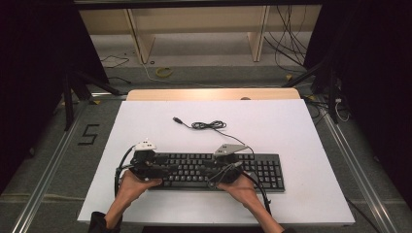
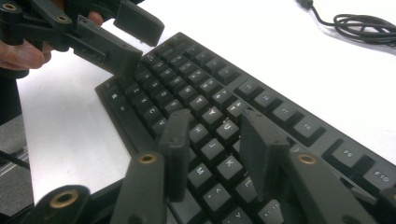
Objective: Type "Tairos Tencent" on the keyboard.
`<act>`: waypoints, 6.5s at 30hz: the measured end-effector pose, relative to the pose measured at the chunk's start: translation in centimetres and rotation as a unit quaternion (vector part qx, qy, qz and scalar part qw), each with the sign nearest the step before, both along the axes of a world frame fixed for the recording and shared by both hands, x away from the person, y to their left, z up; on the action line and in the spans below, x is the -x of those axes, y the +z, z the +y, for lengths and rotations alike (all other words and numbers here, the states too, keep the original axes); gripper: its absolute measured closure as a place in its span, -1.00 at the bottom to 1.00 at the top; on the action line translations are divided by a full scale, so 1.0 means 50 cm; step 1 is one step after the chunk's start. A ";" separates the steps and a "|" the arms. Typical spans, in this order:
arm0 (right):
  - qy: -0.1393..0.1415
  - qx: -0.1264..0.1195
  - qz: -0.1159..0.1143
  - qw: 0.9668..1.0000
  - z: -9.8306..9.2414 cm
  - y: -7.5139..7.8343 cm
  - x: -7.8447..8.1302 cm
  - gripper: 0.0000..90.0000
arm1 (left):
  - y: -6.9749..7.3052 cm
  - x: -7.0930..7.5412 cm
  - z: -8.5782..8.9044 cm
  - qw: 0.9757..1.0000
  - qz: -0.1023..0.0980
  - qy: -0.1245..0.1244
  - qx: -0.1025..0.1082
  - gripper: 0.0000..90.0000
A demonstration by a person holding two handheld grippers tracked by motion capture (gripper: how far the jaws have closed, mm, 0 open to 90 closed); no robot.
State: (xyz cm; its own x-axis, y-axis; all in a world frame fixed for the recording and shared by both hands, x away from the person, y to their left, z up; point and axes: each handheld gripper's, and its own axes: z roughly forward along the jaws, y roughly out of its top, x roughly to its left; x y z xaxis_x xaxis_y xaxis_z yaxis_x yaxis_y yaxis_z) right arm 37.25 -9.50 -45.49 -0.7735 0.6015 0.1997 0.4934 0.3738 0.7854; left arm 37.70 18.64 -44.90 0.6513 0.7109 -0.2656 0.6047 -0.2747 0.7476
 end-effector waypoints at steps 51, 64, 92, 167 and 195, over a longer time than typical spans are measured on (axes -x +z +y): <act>-0.030 -0.034 -0.028 0.999 -0.093 0.023 0.048 -0.10 | -0.022 -0.035 -0.066 0.998 0.022 -0.054 -0.036 0.40; -0.027 -0.036 -0.033 0.998 -0.106 0.027 0.070 -0.07 | -0.030 -0.045 -0.082 0.996 0.016 -0.066 -0.063 0.77; -0.030 -0.037 -0.034 0.998 -0.123 0.025 0.087 -0.08 | -0.046 -0.052 -0.094 0.995 0.026 -0.056 -0.078 0.98; -0.082 -0.045 -0.077 0.993 -0.251 0.001 0.140 -0.17 | -0.019 0.090 0.012 0.994 -0.046 -0.039 0.092 -0.38; -0.092 -0.048 -0.073 0.992 -0.264 -0.004 0.144 -0.22 | -0.024 0.093 0.016 0.994 -0.051 -0.037 0.090 -0.39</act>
State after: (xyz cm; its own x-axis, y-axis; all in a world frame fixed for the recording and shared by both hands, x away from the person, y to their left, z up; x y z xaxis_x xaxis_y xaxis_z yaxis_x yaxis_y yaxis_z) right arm 30.06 -22.71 -45.70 -0.6774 0.7190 0.1557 0.4241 0.2088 0.8812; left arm 33.07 19.44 -46.12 0.7294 0.6078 -0.3141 0.5068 -0.1716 0.8448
